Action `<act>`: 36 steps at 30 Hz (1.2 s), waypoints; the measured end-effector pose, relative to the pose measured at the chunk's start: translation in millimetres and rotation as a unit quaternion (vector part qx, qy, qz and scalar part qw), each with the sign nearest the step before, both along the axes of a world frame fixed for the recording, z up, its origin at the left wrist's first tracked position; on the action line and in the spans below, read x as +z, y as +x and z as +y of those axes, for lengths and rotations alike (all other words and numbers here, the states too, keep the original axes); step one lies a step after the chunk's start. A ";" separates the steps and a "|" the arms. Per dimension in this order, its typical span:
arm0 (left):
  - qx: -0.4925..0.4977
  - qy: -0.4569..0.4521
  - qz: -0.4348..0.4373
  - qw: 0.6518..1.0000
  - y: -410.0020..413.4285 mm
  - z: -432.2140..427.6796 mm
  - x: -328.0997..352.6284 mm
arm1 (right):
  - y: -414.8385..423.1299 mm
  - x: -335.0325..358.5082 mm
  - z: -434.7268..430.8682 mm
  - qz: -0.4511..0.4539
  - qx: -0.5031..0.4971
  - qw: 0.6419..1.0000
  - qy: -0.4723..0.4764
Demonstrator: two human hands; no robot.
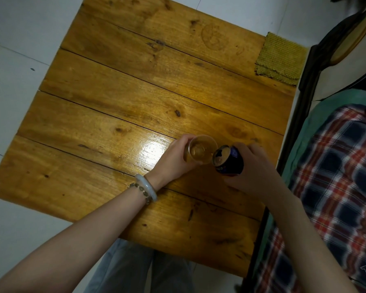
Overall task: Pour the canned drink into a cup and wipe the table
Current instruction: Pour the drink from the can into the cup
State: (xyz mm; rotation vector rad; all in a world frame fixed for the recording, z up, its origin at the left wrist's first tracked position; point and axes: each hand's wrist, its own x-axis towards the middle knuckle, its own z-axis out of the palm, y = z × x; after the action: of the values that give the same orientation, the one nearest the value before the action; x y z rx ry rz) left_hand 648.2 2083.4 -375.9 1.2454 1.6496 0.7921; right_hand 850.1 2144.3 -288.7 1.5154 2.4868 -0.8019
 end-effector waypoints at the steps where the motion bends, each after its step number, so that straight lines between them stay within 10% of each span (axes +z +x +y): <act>1: -0.001 0.000 0.000 1.000 0.0 0.1 0.1 | 0.0 0.3 -0.2 0.001 0.001 1.000 0.001; 36: -0.005 0.000 -0.002 1.000 0.1 -2.3 5.6 | -3.0 8.3 1.7 -0.015 0.013 1.000 0.020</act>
State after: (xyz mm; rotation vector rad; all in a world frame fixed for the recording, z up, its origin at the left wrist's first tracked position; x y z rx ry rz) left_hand 648.3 2081.1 -370.3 1.2505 1.6384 0.7889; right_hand 847.1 2146.1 -280.4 1.4943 2.5105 -0.7247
